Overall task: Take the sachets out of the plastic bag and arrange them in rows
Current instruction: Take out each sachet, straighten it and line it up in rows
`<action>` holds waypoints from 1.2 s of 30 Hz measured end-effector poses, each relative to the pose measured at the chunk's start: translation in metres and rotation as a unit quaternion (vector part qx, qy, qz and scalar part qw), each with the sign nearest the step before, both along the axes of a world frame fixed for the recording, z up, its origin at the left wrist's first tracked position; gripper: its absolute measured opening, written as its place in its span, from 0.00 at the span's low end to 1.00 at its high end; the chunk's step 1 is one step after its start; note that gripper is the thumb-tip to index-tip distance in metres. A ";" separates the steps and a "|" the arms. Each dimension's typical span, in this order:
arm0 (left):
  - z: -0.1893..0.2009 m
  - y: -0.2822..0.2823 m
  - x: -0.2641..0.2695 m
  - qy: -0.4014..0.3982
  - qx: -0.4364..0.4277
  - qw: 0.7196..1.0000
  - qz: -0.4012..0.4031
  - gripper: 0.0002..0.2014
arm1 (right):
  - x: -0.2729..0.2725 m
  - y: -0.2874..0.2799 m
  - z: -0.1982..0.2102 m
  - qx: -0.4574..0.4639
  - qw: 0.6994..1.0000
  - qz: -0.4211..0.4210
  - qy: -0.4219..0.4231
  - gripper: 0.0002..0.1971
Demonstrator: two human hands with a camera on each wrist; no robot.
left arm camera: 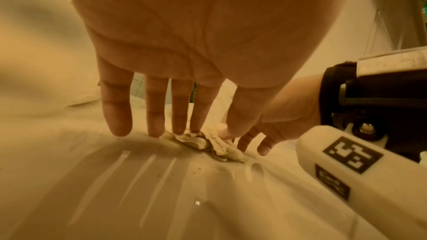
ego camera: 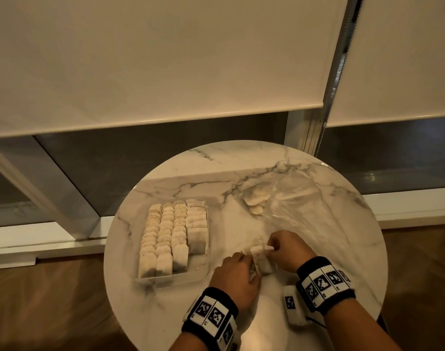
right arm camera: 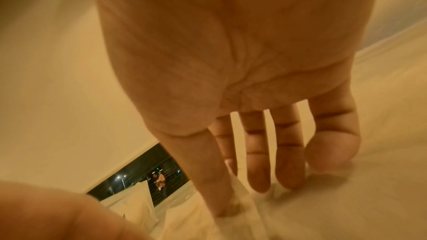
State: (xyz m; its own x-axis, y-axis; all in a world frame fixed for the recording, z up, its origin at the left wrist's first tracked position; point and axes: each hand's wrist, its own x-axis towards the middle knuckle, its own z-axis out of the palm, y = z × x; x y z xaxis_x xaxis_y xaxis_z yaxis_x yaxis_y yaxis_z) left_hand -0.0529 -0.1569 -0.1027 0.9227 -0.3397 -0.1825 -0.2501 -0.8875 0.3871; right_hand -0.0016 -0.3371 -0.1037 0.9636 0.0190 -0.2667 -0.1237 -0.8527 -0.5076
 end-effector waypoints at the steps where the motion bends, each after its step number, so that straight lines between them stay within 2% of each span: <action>1: -0.001 0.001 0.001 0.000 0.002 1.000 0.002 0.19 | 0.000 -0.001 0.002 0.011 1.000 0.002 -0.002 0.10; 7: -0.003 0.004 0.003 0.009 -0.017 1.000 0.013 0.19 | -0.003 -0.008 0.022 0.087 0.996 0.026 -0.010 0.07; 10: -0.002 0.006 0.003 0.010 -0.033 0.999 0.018 0.22 | -0.004 -0.009 0.035 0.155 0.988 0.023 -0.010 0.06; 12: 0.002 0.008 0.003 0.010 -0.069 0.997 0.026 0.23 | -0.006 -0.006 0.046 0.206 0.978 0.019 -0.004 0.04; 14: 0.010 0.010 0.002 0.022 -0.157 0.987 0.035 0.23 | -0.007 -0.003 0.057 0.252 0.968 0.013 0.000 0.04; 17: 0.021 0.012 0.001 0.049 -0.326 0.942 0.058 0.24 | -0.009 0.004 0.069 0.317 0.948 0.005 -0.004 0.06; 20: 0.021 0.016 0.002 0.046 -0.427 0.896 0.110 0.12 | -0.012 0.013 0.079 0.373 0.928 0.007 -0.006 0.07; 21: 0.021 0.018 0.003 0.045 -0.456 0.879 0.130 0.12 | -0.012 0.016 0.082 0.392 0.920 0.012 -0.002 0.07; 24: 0.022 0.023 0.005 0.056 -0.520 0.835 0.169 0.22 | -0.013 0.022 0.088 0.439 0.898 0.033 0.014 0.06; 26: 0.026 0.027 0.006 0.069 -0.557 0.806 0.188 0.19 | -0.012 0.027 0.090 0.449 0.892 0.045 0.022 0.06; 28: 0.029 0.031 0.007 0.053 -0.575 0.793 0.194 0.11 | -0.011 0.032 0.089 0.438 0.897 0.053 0.026 0.06; 32: 0.028 0.046 0.012 0.014 -0.562 0.800 0.211 0.06 | -0.004 0.051 0.086 0.380 0.922 0.069 0.016 0.06; 36: 0.033 0.061 0.012 -0.012 -0.557 0.797 0.231 0.06 | 0.006 0.080 0.083 0.326 0.939 0.107 -0.031 0.05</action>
State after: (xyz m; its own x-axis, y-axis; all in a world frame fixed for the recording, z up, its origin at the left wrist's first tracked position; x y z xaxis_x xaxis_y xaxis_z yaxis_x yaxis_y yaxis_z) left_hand -0.0404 -0.0957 -0.0697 0.9950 0.0989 0.0137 -0.0143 0.0053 0.9999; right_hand 0.0040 -0.2573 -0.0205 0.9324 0.3537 -0.0737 0.0628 -0.3596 -0.9310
